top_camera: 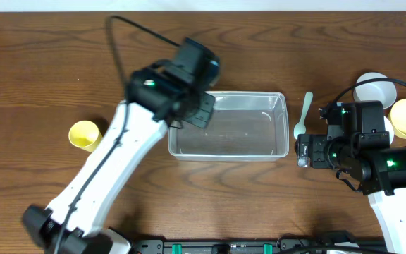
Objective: Pack container
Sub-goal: 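Carry the grey cup into the container's left end and release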
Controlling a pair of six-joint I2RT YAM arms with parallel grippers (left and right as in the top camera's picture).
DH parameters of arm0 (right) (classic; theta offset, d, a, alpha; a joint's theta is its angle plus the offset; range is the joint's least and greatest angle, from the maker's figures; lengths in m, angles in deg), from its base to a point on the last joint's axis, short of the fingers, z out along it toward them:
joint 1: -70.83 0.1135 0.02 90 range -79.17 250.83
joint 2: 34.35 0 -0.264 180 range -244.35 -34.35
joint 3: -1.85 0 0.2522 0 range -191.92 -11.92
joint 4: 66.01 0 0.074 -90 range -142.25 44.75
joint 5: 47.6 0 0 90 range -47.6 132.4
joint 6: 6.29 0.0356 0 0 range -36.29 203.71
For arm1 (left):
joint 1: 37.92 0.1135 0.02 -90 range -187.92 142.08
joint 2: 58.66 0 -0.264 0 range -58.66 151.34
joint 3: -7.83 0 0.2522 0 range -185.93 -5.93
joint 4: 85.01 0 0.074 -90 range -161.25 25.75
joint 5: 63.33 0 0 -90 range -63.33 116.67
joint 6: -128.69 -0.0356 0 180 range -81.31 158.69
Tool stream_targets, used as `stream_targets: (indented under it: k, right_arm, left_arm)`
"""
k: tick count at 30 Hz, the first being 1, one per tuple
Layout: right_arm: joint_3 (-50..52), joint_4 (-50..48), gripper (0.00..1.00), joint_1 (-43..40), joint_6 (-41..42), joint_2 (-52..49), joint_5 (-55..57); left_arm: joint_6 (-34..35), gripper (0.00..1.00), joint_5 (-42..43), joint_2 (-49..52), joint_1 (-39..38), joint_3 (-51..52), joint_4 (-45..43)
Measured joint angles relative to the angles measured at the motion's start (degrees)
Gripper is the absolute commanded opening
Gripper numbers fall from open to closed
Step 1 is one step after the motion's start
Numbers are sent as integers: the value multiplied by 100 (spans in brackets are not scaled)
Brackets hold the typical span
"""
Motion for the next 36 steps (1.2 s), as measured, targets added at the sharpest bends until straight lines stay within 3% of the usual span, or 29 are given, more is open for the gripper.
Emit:
stream_targets:
  k: [10,25,26,28,29,32,36]
  right_arm:
    - [0,55,95,0,0,0,0]
    - [0,85,95,0,0,0,0]
    - [0,83,95,0,0,0,0]
    - [0,83,95,0,0,0,2]
    - [0,83,95,0,0,0,0]
    - [0,83,95,0,0,0,2]
    - [0,83,95,0,0,0,2]
  left_arm:
    - [-11,6,-4,1239,87,9,-50]
    - [-101,7,-2,2221,529,9,-542]
    - [-103,13,-4,2227,546,9,-553]
    - [-146,37,-7,2227,573,9,-566]
    - [-133,43,-4,2227,577,9,-566]
    - [-125,52,-4,2227,577,9,-568]
    - [-116,52,-4,2227,577,9,-551]
